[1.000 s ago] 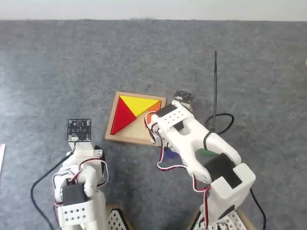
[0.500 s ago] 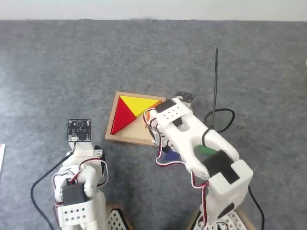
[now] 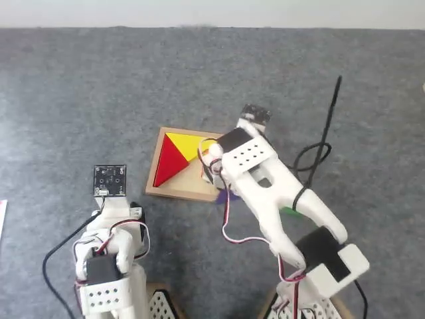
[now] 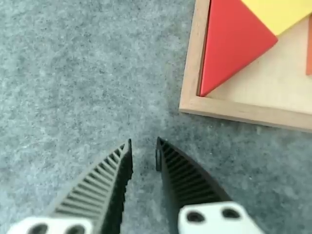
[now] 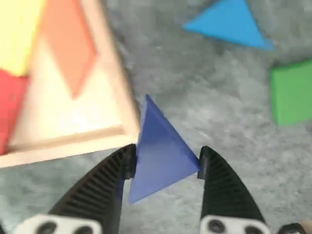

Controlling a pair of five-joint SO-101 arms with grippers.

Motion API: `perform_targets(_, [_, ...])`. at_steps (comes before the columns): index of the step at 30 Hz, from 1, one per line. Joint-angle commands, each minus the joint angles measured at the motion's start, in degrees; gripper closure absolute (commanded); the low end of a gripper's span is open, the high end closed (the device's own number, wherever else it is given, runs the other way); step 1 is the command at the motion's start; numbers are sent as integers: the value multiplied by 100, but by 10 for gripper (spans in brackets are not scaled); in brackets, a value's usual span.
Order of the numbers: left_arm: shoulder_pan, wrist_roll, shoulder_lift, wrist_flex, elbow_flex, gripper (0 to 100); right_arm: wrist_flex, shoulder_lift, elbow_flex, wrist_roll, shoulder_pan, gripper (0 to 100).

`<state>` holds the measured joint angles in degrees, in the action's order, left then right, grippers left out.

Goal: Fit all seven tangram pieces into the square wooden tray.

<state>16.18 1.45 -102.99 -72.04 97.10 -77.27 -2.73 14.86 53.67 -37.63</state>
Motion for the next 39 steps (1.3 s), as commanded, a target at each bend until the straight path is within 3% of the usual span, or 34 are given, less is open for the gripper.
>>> perform_targets(1, [-26, 0, -114, -26, -66, 920, 277, 189, -457, -193, -295, 876])
perform_targets(7, [-26, 0, -114, -26, -66, 920, 971, -453, -800, -220, -558, 876])
perform_targets(17, [-26, 0, -114, -26, -66, 920, 954, -1429, -1363, -211, -558, 874])
perform_targets(39, [-26, 0, -114, -26, -66, 920, 1138, -1543, -1336, 624, -453, 871])
